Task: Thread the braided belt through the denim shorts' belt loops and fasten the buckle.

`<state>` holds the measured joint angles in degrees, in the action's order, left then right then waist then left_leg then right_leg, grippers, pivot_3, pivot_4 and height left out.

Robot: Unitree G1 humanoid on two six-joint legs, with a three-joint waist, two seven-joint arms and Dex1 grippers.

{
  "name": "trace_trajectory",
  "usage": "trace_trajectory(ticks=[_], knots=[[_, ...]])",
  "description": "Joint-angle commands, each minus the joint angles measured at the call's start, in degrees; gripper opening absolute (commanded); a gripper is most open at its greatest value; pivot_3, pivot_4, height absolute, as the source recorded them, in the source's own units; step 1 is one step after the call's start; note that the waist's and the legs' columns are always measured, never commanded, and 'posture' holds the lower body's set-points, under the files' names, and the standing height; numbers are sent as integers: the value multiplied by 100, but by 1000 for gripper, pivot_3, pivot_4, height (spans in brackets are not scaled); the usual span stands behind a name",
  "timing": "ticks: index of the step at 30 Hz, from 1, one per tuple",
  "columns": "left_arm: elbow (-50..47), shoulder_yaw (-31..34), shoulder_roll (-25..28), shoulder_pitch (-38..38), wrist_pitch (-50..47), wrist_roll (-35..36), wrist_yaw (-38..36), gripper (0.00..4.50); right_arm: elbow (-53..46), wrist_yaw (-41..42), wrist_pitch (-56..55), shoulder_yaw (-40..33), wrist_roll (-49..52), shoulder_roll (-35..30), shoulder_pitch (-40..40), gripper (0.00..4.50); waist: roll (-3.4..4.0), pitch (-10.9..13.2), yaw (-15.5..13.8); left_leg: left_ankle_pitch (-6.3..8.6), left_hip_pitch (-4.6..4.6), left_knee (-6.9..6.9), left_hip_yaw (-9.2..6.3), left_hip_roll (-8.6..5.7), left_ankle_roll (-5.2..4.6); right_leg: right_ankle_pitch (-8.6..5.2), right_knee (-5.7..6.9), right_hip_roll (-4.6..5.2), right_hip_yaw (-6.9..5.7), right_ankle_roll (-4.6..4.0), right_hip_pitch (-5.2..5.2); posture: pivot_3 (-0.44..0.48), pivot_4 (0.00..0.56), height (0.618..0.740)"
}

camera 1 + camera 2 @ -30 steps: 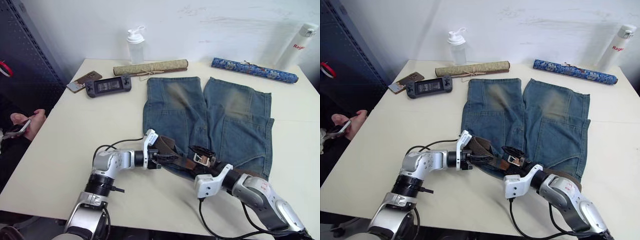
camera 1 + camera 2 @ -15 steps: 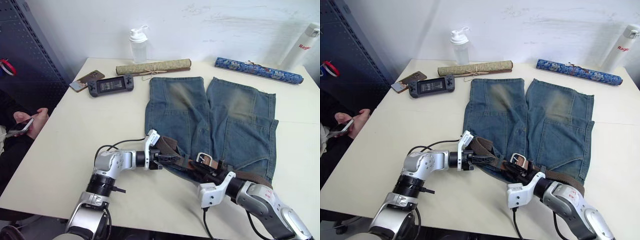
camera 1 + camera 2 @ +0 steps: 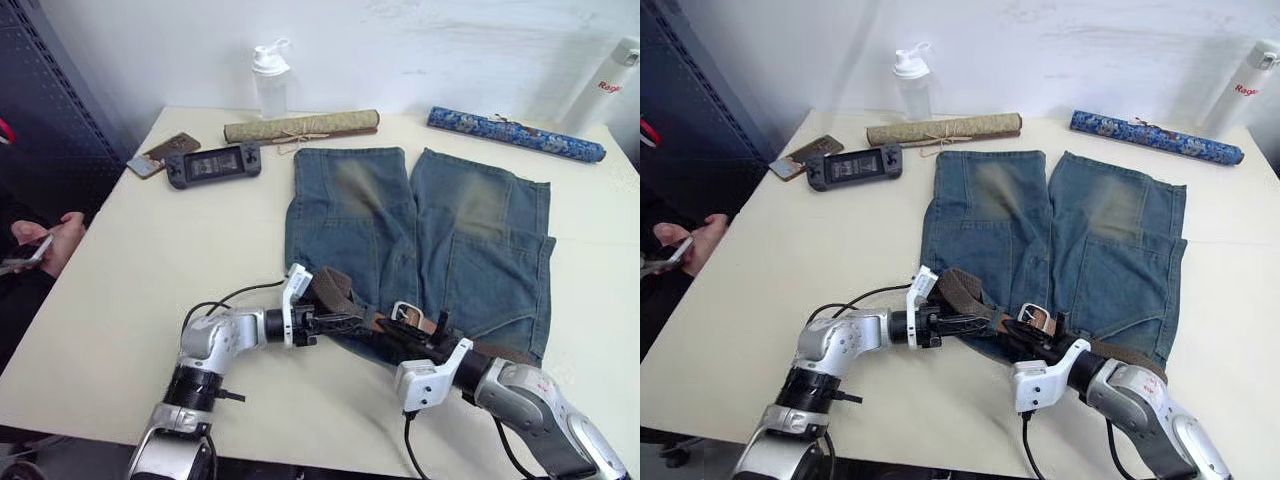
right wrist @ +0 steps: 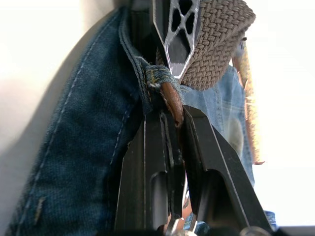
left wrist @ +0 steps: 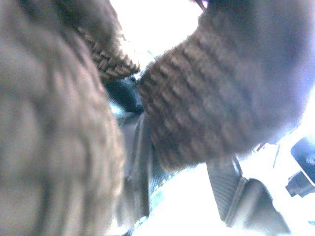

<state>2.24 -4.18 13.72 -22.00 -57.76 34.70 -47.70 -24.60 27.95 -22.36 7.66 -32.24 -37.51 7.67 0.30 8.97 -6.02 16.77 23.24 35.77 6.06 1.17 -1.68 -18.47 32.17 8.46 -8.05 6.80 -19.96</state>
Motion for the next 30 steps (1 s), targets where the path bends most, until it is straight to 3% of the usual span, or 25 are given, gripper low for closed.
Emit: trace_trajectory(ticks=[1,5,8,14,17,24,30], knots=[[-569,-57,457,490,-224,73,-33,1839,-352,29,48,-153,243,-2,-62,0,-3,49,82,-16,6,5,-1,2,-6,0,27,-10,-9,0,1,0,150,717],[-1280,-129,999,953,128,153,-365,1839,-387,65,55,-159,263,-6,-71,0,-6,154,227,-21,6,10,-5,-6,-14,-21,43,-37,-52,21,7,0,150,717],[-1726,-554,1424,1208,671,-189,-548,1839,-405,97,66,-220,312,-40,-115,0,-7,230,297,-25,6,16,-5,-4,-14,-29,68,-37,-69,22,1,0,150,717],[-1449,-1292,1821,1220,1664,-1212,-200,1839,-499,263,148,-520,563,-163,-116,0,-16,252,294,-34,6,17,-6,-10,-8,-33,84,0,-61,16,-20,0,150,717],[-1238,-1642,2083,1233,2212,-1696,-224,1839,-618,501,406,-979,1214,-343,-216,0,-15,251,294,-34,6,17,-7,-11,-3,-33,94,4,-52,15,-24,0,150,717],[-860,-1790,2189,1262,2594,-1833,-263,1839,-859,938,755,-1844,2413,-702,-497,0,-19,252,297,-60,1,23,-5,-8,-2,-29,148,8,-19,-6,-44,0,150,717],[-685,-1727,2165,1332,2754,-1782,-280,1839,-412,871,543,-2459,2308,-886,-372,0,-19,244,301,-64,-9,22,-2,3,29,-17,160,5,-5,-28,-47,0,150,717]])
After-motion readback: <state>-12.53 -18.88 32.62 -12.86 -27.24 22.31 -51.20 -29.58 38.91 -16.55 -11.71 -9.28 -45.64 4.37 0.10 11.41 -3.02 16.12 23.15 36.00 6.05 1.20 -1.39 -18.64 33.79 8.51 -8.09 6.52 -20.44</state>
